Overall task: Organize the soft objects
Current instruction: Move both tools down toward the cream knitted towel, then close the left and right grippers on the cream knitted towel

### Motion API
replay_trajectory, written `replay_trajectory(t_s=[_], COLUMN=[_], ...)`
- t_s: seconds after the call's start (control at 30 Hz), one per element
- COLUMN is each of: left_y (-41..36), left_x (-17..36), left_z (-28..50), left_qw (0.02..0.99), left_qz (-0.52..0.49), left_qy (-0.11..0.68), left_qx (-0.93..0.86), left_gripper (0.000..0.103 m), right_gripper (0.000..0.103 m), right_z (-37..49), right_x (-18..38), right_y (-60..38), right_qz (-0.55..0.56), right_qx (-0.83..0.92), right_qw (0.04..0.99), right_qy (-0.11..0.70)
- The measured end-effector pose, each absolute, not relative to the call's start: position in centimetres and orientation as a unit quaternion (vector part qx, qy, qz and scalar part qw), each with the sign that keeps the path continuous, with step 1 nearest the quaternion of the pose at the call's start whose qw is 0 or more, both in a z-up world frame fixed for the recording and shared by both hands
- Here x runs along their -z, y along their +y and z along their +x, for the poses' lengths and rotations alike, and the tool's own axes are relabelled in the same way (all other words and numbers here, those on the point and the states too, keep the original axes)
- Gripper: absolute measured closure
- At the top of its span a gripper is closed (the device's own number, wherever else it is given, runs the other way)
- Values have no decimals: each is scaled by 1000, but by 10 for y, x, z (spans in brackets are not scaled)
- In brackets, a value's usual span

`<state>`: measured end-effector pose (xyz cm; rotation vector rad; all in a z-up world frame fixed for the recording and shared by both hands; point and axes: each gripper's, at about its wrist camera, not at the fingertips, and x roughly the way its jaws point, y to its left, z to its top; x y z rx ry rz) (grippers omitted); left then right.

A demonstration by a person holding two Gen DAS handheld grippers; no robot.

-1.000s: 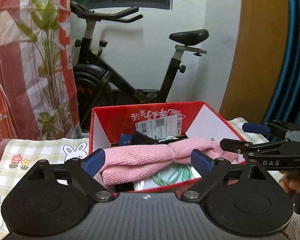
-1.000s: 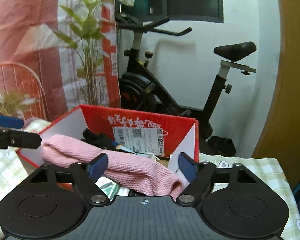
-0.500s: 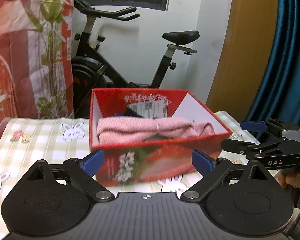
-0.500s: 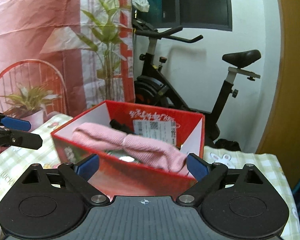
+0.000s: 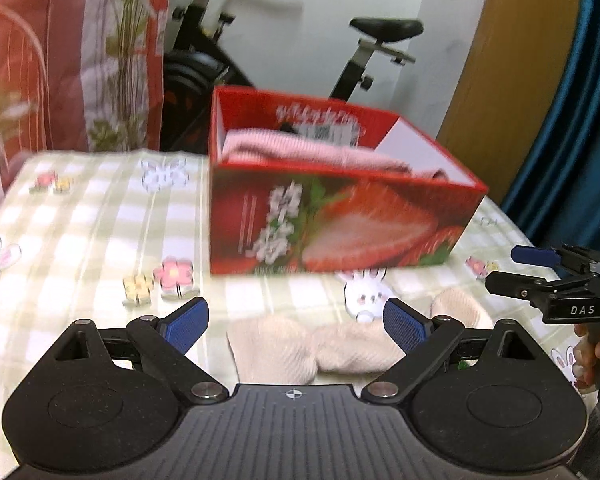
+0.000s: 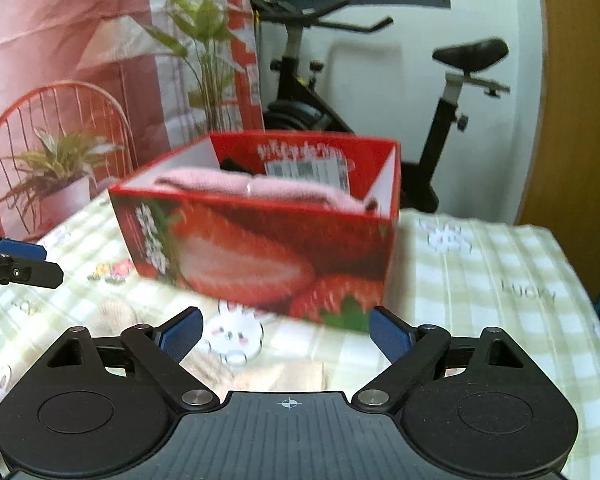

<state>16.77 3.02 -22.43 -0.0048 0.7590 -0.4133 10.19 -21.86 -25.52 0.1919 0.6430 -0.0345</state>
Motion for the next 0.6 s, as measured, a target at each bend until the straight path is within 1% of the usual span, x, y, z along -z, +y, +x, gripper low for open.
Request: replay_trajectory(t_s=[0.03,0.1,0.17,0.3,0.37,0.5,0.6], left_y=[31,32,33,39,42,45,44], left_x=[231,243,253,267,272,284,293], left_z=[170,172,176,183,186,185,183], left_qw=[906,902,898,895,891,886,881], left_qz=[-6,-16,-25,-33,-39,-51,-61], left_qy=[374,385,398,410,418,429,436], left_qx=[198,193,184,173,171,170,174], left_gripper=[9,12,14,16,20,20,25], right_gripper=[16,22,25,35,37,45,49], right_z=[102,103,104,107,110,114,115], right_x=[260,271,282,295,300,310,317], right_y=[-218,-219,-221,-225,-228,-232,-232], right_qz=[96,99,106,118,124,141,152], right_qx=[18,21,25,29,30,34,29], right_qw=[942,937,931,924,922,914,908], right_qy=[321,335,347,361,365,379,388])
